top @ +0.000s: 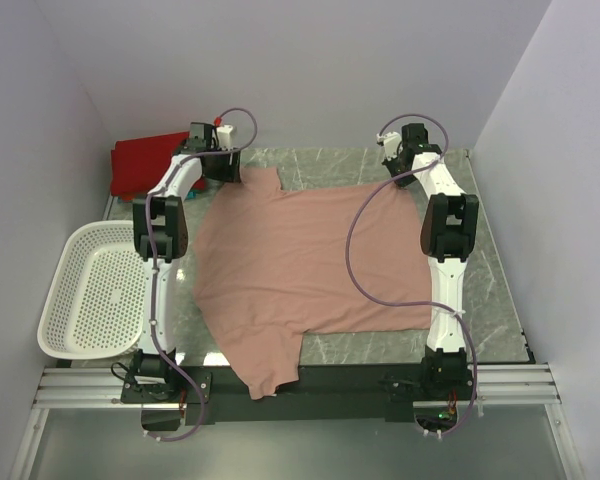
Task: Fold and stack the t-shirts
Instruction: Fold the tshirt
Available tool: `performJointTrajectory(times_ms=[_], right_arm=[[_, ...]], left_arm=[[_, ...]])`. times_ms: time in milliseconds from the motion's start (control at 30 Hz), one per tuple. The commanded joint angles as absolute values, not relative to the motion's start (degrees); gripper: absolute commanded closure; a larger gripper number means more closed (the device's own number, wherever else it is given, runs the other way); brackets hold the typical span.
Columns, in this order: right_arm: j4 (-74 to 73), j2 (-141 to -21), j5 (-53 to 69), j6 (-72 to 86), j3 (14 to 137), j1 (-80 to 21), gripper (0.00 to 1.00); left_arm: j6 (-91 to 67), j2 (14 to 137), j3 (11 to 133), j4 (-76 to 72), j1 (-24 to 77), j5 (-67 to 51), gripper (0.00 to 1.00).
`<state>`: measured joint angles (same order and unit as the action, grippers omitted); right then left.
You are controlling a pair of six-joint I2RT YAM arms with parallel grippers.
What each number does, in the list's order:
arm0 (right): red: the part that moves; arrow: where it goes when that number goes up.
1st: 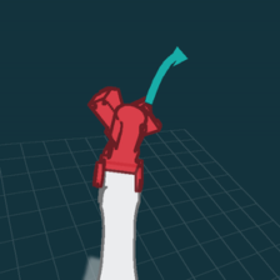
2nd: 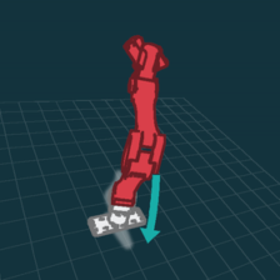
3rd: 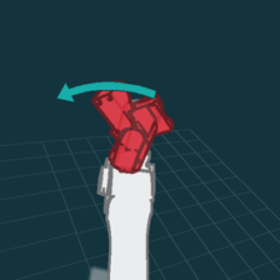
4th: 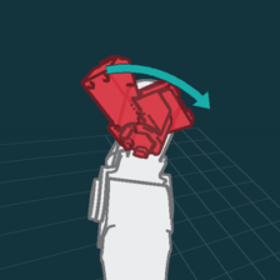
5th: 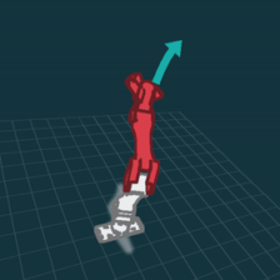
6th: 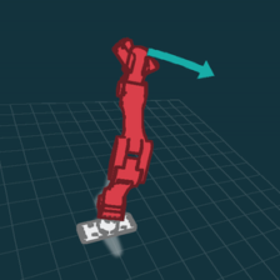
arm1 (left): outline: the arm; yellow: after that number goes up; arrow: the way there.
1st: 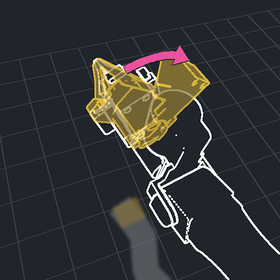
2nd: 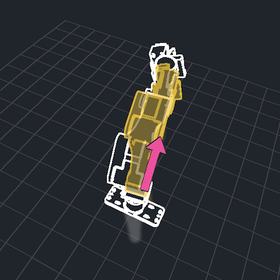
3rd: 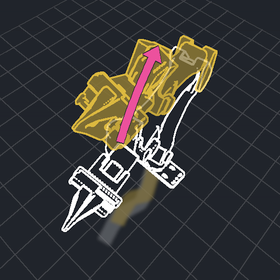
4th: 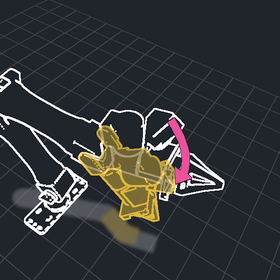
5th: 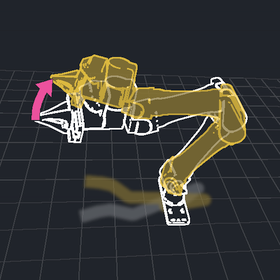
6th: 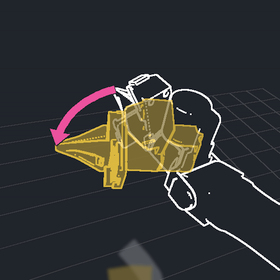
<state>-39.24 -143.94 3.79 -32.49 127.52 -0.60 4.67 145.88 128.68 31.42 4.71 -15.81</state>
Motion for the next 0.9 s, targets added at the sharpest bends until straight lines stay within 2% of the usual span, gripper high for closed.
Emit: performJointTrajectory(times_ms=[0, 67, 167, 267, 300, 367, 400, 433, 867], right_arm=[[-40.60, -139.40, 5.45, -31.73, 127.62, -0.44, 1.00], [-40.69, -139.39, 5.71, -31.47, 127.97, -0.44, 1.00], [-40.87, -139.57, 6.06, -31.20, 128.32, -0.44, 1.00], [-40.87, -139.48, 5.98, -30.85, 128.58, -0.44, 1.00], [-40.96, -139.48, 5.98, -31.02, 128.67, -0.44, 1.00], [-41.13, -139.13, 5.98, -31.20, 128.85, -0.44, 1.00], [-41.13, -138.96, 5.89, -31.64, 128.76, -0.44, 1.00], [-41.05, -138.26, 5.80, -31.90, 128.24, -0.35, 1.00], [-38.32, -130.43, 8.52, -33.39, 124.02, 2.02, 1.00]], left_arm=[[2.20, 147.83, 131.92, 27.69, 4.83, -15.20, 0.32], [2.02, 148.09, 132.27, 26.99, 4.92, -15.21, 0.32], [2.02, 148.88, 132.89, 26.10, 5.01, -15.73, 0.43], [2.90, 148.98, 133.24, 25.84, 5.10, -17.04, 0.60], [3.25, 148.63, 133.33, 25.84, 5.10, -17.22, 0.70], [4.13, 147.66, 132.63, 25.14, 5.01, -17.40, 0.82], [4.22, 146.09, 132.19, 24.44, 4.84, -18.01, 0.96], [4.13, 144.94, 130.19, 23.65, 4.66, -18.54, 1.00], [9.66, 124.99, 110.58, 9.06, 4.13, -24.78, 1.00]])
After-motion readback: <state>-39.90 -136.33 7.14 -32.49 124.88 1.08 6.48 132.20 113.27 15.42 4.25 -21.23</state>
